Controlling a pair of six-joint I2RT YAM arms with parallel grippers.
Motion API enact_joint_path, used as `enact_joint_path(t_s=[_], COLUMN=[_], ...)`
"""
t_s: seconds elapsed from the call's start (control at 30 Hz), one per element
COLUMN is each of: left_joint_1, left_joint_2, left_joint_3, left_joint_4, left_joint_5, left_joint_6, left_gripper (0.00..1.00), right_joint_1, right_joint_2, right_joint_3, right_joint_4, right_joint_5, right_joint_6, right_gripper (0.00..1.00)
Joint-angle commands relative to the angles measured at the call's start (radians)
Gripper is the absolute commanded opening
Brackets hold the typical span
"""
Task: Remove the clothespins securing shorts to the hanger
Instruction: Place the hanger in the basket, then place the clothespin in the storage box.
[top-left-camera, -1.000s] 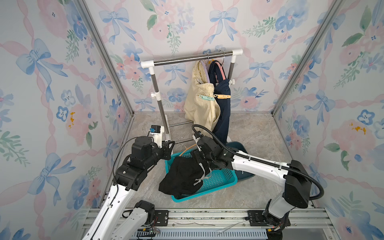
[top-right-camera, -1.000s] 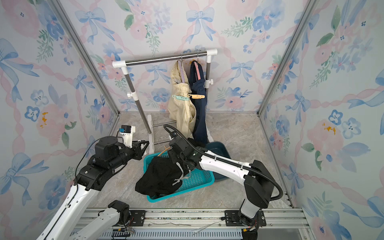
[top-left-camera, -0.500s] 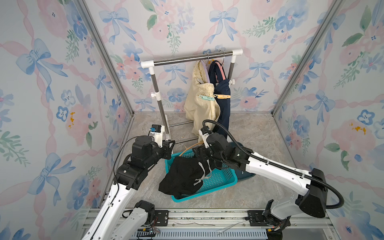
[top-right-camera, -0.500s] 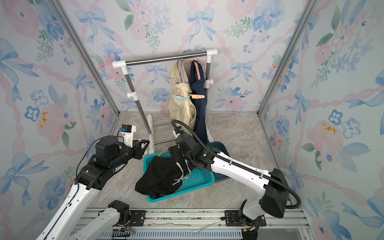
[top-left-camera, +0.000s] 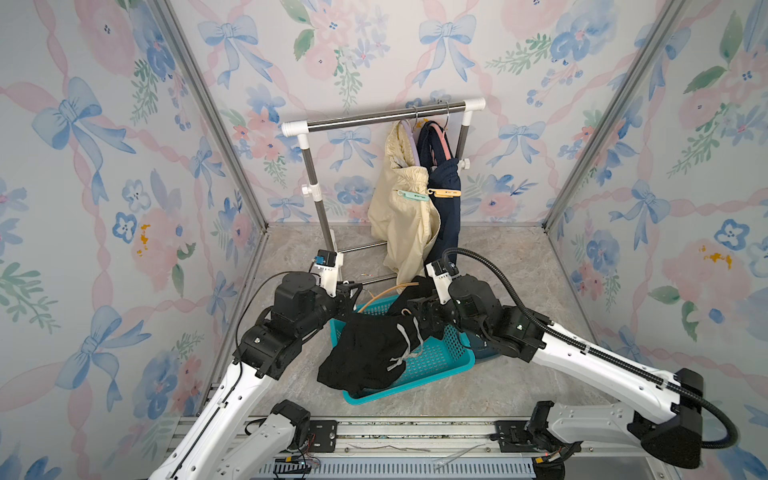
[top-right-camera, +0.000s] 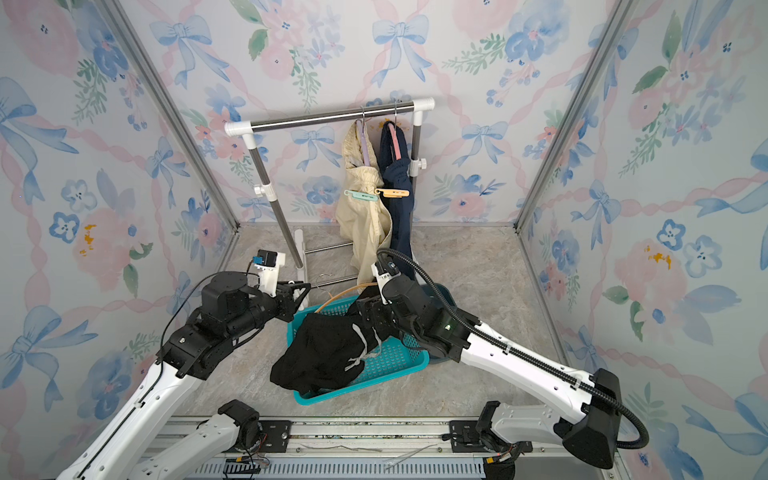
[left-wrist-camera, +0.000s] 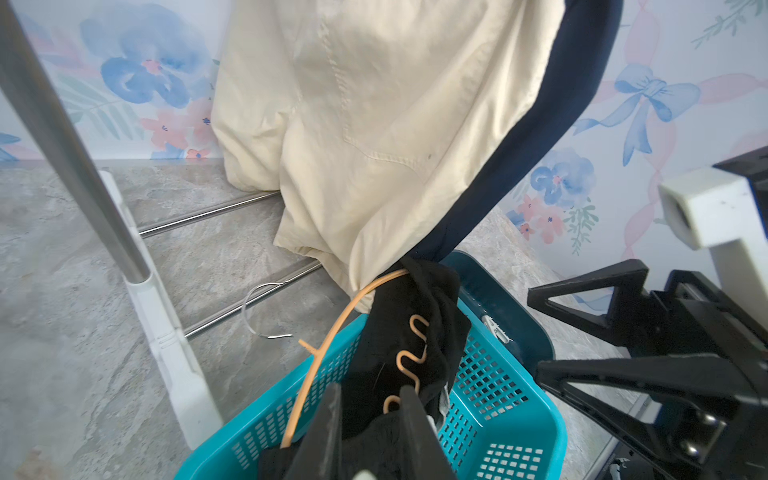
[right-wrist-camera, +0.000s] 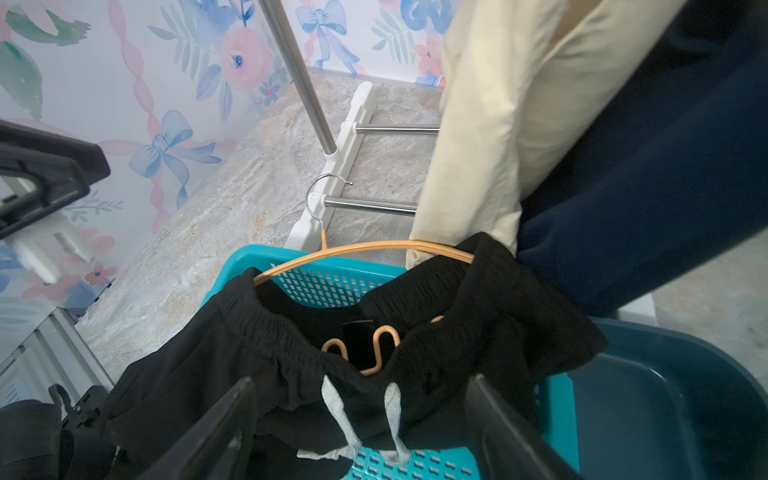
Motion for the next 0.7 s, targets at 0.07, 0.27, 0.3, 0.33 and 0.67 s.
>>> enact_joint_path(t_s=[0.07, 0.27, 0.3, 0.33, 0.67], left_joint_1=[-0.166, -0.349, -0.371, -0.384, -0.468], left_joint_2=[0.109, 0.325, 0.374, 0.415, 0.894], left_joint_3=[0.030, 0.117, 0.139, 0.156, 0.452], left_joint_4=[0.124, 0.260, 0.288, 0.312, 0.435], left_joint_5=[-0.069, -0.109, -0.108, -0.107, -0.055], left_joint_6=[-0.017, 0.024, 0.035, 0.042, 0.107], left_gripper=[0.00, 0.00, 0.00, 0.00, 0.00], right_joint_1=[-0.062, -0.176, -0.202, -0.224, -0.405], right_joint_2=[-0.139, -0.401, -0.452, -0.496, -0.707], right_joint_3=[-0.052, -0.161, -0.178, -0.194, -0.200], right_joint_4=[-0.163, -0.290, -0.309, -0.321, -0.499], right_joint_5=[0.158, 0.228, 0.235, 0.240, 0.282], right_joint_6=[0.073, 0.141, 0.148, 0.151, 0.154], right_gripper=[0.81, 0.91, 0.94, 0.97, 0.97])
